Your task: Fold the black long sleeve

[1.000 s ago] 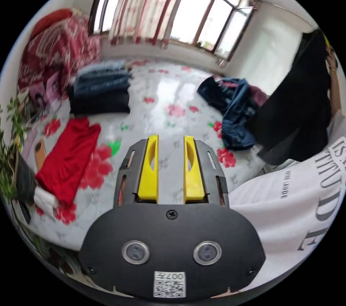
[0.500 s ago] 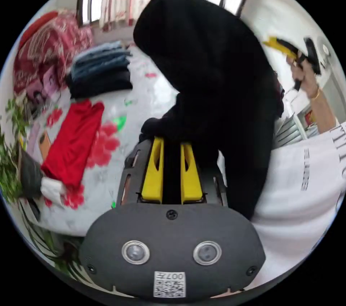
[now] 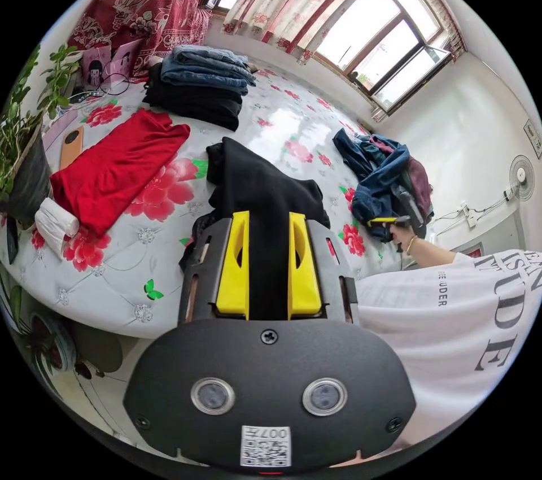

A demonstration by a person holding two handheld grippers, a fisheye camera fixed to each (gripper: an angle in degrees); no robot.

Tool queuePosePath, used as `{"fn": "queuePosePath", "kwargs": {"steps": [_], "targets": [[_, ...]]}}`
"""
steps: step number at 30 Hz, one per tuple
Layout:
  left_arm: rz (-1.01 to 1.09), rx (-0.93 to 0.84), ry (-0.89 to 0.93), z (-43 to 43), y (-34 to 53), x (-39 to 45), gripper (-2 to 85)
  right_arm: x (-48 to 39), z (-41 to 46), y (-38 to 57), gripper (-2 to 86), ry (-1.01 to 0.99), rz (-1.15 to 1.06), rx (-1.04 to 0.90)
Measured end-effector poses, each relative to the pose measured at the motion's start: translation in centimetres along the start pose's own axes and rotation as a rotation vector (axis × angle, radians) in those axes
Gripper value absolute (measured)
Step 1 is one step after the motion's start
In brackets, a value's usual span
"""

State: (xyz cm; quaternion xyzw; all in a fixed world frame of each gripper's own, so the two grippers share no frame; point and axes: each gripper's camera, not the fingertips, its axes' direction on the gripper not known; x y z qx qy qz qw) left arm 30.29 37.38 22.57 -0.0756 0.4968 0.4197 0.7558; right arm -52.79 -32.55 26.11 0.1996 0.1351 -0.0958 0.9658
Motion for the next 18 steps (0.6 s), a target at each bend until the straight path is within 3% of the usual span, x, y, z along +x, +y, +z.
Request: {"fn": "queuePosePath", "kwargs": {"steps": [4,8,11,13,15,18], "targets": [[-0.011,-0.043,-0.050,1.3,0.0,1.2,10.5,10.0,-12.5,-0.2,1.3,0.135,0.148,0.378],[-0.038,-0.066,-0.085,1.6,0.9,1.5,10.6,24.8,-26.0,9.0,0.9,0.220,0.636,0.816],[-0.075,-0.058,-0.090,1.4,1.4,1.2,10.6,27.8,-28.7,15.9,2.7,0.370,0.883,1.024],[-0.091,-0.053,-0.091,1.2,1.4,1.1,10.6,27.6,-27.9,18.0,4.6,0.354,0.880,1.061],[-0.092,-0.049,-0.108,1.1,1.1,1.3,10.8,26.0,-25.3,18.5,5.5,0.234,0.744,1.079],[-0.083,-0.070,-0.108,1.6,0.3,1.4,11.0,21.3,-17.9,15.6,7.0,-0.048,0.494,0.923]]}}
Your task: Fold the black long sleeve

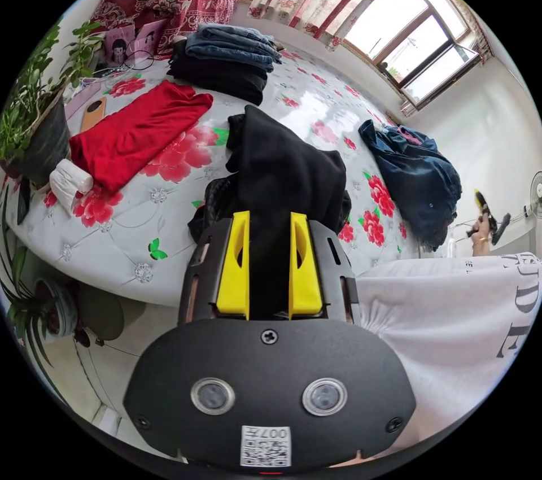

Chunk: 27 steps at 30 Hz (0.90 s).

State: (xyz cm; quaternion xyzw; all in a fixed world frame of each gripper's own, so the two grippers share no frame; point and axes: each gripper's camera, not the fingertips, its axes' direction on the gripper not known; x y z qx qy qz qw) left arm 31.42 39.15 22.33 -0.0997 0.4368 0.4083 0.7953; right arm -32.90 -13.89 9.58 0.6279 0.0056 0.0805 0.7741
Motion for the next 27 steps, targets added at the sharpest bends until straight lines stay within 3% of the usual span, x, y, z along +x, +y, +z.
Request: {"fn": "queuePosePath", "kwargs": {"steps": [2,5,8,11,16,19,21,23,25,27], "targets": [[0.008,-0.016,0.003,0.5,-0.8,0.2,11.1,-5.1,6.9,6.1,8.1,-0.258,-0.067,-0.307],[0.040,-0.055,0.021,1.6,-2.1,1.0,10.9,-13.5,12.7,12.3,9.3,-0.590,-0.153,-0.599],[0.079,-0.100,0.006,3.0,-3.0,1.6,9.4,-21.8,13.9,14.5,10.2,-0.785,-0.330,-0.690],[0.090,-0.133,0.077,4.0,-3.7,2.2,2.1,-27.4,13.7,14.3,11.0,-0.879,-0.496,-0.713],[0.406,-0.128,0.125,4.3,-4.8,10.4,-0.7,-31.7,12.8,10.9,11.8,-0.955,-0.546,-0.637],[0.591,-0.174,0.315,5.4,-4.9,15.3,-0.7,-35.8,13.2,11.3,12.2,-0.867,-0.608,-0.661],[0.720,-0.219,0.310,6.1,-4.7,17.9,-0.6,-38.2,14.6,13.6,11.7,-0.780,-0.700,-0.733],[0.761,-0.210,0.259,5.6,-4.5,18.0,-0.3,-39.0,17.5,17.2,9.6,-0.650,-0.768,-0.892],[0.712,-0.184,0.273,4.4,-4.7,16.0,0.3,-36.7,17.7,17.2,7.5,-0.648,-0.660,-0.862],[0.526,-0.106,0.278,2.4,-5.5,10.7,2.4,-33.6,17.3,15.8,5.6,-0.747,-0.517,-0.828]]}}
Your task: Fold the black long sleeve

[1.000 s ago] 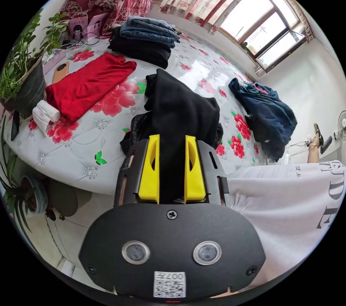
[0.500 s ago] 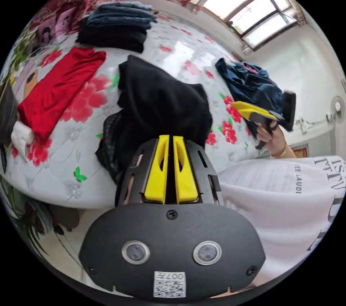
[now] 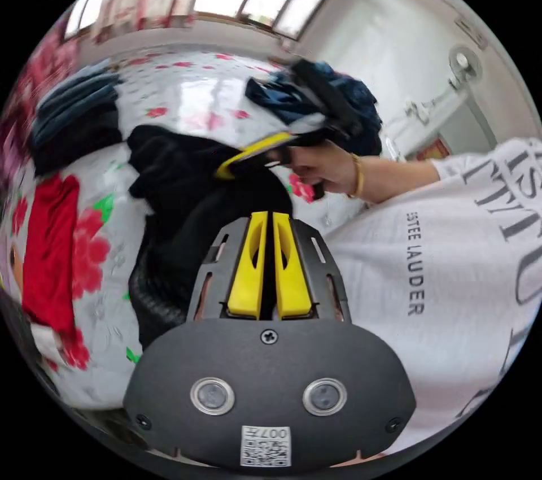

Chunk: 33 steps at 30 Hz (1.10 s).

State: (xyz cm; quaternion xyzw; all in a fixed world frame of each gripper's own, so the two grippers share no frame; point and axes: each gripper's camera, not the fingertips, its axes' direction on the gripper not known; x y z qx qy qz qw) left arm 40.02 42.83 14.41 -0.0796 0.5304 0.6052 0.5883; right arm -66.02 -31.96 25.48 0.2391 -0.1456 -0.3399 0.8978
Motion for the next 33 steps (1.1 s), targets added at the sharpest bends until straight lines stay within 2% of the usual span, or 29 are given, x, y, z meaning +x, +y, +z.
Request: {"fn": "queuePosePath", "kwargs": {"steps": [3,6,8,13,15,17,19,21,25,30,33], "targets": [[-0.270,0.114,-0.091,-3.5,3.2,-6.8,6.4,2.6,-3.2,2.1,3.3,-0.090,0.093,0.073],[-0.364,0.155,-0.086,-4.8,3.1,-11.1,10.9,3.2,-4.3,4.1,2.0,-0.119,0.130,0.107],[-0.327,0.145,-0.085,-4.2,1.2,-11.5,13.3,3.2,-4.6,5.5,1.3,-0.133,0.176,0.139],[-0.302,-0.054,-0.135,3.5,-4.4,-11.9,13.9,2.7,-5.7,7.3,0.5,-0.145,0.230,0.166],[-0.340,-0.195,-0.158,8.4,-5.1,-12.5,8.9,2.0,-6.8,7.9,0.2,-0.102,0.217,0.164],[-0.321,-0.215,-0.155,9.5,-5.0,-11.8,6.2,0.9,-9.2,9.0,0.0,-0.014,0.187,0.178],[-0.331,-0.139,-0.137,7.5,-4.9,-10.9,5.4,0.3,-11.8,10.4,-0.1,0.069,0.173,0.208],[-0.316,0.019,-0.126,2.4,-4.4,-9.4,4.9,0.2,-15.0,12.4,-0.2,0.173,0.205,0.273],[-0.302,0.255,-0.152,-7.4,-3.6,-6.8,4.5,-0.1,-23.9,17.7,-0.3,0.306,0.292,0.509],[-0.117,0.685,-0.179,-22.5,0.3,2.9,4.3,-5.8,-33.4,23.7,-0.2,0.439,0.201,0.800],[0.028,0.909,-0.233,-28.4,4.8,10.0,4.2,-10.5,-38.1,28.3,-0.1,0.508,0.109,0.999]]}}
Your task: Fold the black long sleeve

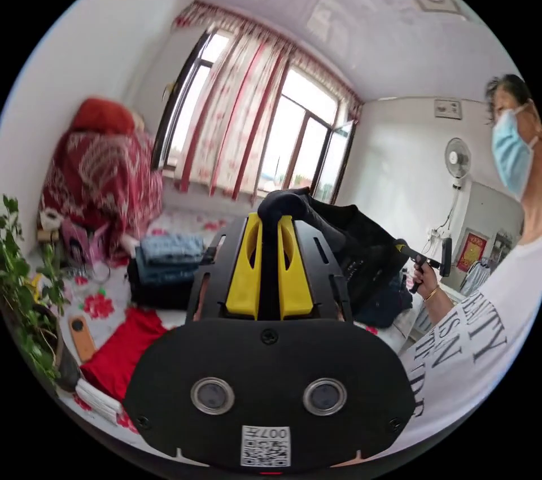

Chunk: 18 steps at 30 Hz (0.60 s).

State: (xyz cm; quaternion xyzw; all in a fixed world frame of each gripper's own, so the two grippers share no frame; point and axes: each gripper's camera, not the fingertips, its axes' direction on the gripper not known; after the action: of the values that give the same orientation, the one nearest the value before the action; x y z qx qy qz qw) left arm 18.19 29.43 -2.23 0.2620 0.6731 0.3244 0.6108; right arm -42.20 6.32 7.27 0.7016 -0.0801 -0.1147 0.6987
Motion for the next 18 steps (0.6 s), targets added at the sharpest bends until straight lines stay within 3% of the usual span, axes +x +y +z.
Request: {"fn": "queuePosePath", "kwargs": {"steps": [5,12,16,18], "targets": [[0.135,0.248,0.006,-9.6,-1.6,7.5,4.1,-1.4,-11.6,-1.4,0.0,-0.001,-0.095,0.313],[0.284,0.479,-0.006,-14.5,-4.6,15.3,4.1,-1.4,-17.2,-3.4,0.2,-0.050,-0.132,0.495],[0.280,0.395,-0.137,-9.6,-7.1,14.9,4.6,-0.1,-13.1,-6.8,0.6,-0.017,-0.155,0.431],[0.213,0.211,-0.234,-2.3,-8.4,11.7,5.4,0.9,-8.7,-8.3,1.0,0.012,-0.154,0.329]]}}
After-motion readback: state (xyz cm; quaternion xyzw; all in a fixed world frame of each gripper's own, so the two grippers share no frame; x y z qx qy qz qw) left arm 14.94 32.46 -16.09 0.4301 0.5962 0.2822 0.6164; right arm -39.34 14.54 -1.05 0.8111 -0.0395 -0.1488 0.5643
